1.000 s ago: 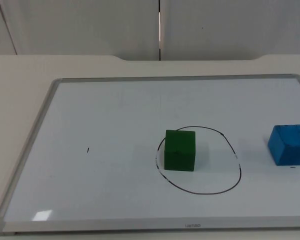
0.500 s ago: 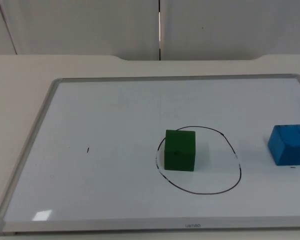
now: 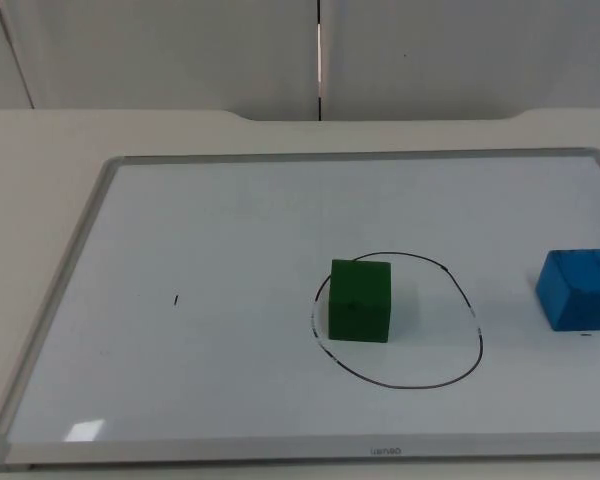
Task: Push the two cubes into the marked area.
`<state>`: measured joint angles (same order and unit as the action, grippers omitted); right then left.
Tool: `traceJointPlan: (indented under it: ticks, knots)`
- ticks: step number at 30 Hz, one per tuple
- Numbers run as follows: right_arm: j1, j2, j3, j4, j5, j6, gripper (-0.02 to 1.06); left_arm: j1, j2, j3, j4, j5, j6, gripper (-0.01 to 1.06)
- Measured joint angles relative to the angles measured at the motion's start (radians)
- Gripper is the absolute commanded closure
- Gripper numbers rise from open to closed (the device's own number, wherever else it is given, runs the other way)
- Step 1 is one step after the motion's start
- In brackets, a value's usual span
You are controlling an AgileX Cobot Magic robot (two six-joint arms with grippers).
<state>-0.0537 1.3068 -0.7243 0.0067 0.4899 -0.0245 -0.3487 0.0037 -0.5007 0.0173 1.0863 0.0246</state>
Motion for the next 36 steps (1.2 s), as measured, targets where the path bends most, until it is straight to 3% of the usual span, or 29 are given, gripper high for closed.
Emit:
traceJointPlan:
  ticks: [3, 4, 9, 10, 15, 20, 31, 36]
  knots:
    - [0.0, 0.042, 0.0, 0.0, -0.039, 0.0, 0.29, 0.0, 0.0, 0.0, 0.002, 0.0, 0.0, 1.05]
    - [0.0, 0.066, 0.0, 0.0, -0.061, 0.0, 0.29, 0.0, 0.0, 0.0, 0.002, 0.0, 0.0, 1.05]
    - [0.0, 0.132, 0.0, 0.0, -0.159, 0.0, 0.65, 0.0, 0.0, 0.0, 0.002, 0.0, 0.0, 1.05]
    - [0.0, 0.148, 0.0, 0.0, -0.181, 0.0, 0.65, 0.0, 0.0, 0.0, 0.002, 0.0, 0.0, 1.05]
    - [0.0, 0.205, 0.0, 0.0, -0.246, 0.0, 1.0, 0.0, 0.0, 0.0, 0.002, 0.0, 0.0, 1.05]
    - [0.0, 0.256, 0.0, 0.049, -0.3, 0.024, 1.05, 0.0, 0.0, 0.0, 0.005, 0.0, 0.0, 1.05]
    - [0.0, 0.296, -0.002, 0.106, -0.302, 0.03, 1.05, 0.0, 0.0, 0.0, 0.005, 0.0, 0.0, 1.05]
    - [0.0, 0.362, -0.082, 0.106, -0.183, 0.03, 1.05, 0.0, 0.0, 0.0, 0.005, 0.0, 0.0, 1.05]
